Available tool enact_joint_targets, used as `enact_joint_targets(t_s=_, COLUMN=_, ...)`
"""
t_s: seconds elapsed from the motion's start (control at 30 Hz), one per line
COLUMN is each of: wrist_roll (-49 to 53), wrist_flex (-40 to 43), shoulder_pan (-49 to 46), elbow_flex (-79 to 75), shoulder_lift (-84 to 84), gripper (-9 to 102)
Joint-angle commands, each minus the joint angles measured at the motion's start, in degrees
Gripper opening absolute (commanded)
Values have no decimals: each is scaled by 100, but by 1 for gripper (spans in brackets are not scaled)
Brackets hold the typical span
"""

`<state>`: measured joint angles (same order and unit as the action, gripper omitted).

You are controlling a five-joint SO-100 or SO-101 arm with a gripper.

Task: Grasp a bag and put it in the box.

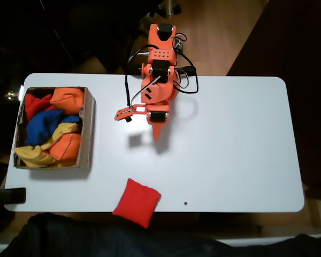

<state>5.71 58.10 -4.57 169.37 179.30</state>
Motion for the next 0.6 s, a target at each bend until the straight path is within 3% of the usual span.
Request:
enact_joint_targets(t_s=0.0, wrist_roll=44, wrist_flex=-185, shoulder_pan=18, elbow_flex=-211, shoulder_lift=-193, gripper=1)
enact_joint_targets(t_s=0.57, wrist_roll=-35, wrist_flex=-431, shoulder_pan=62, elbow_flex=-1301, shoulder_lift=-1591, gripper=1)
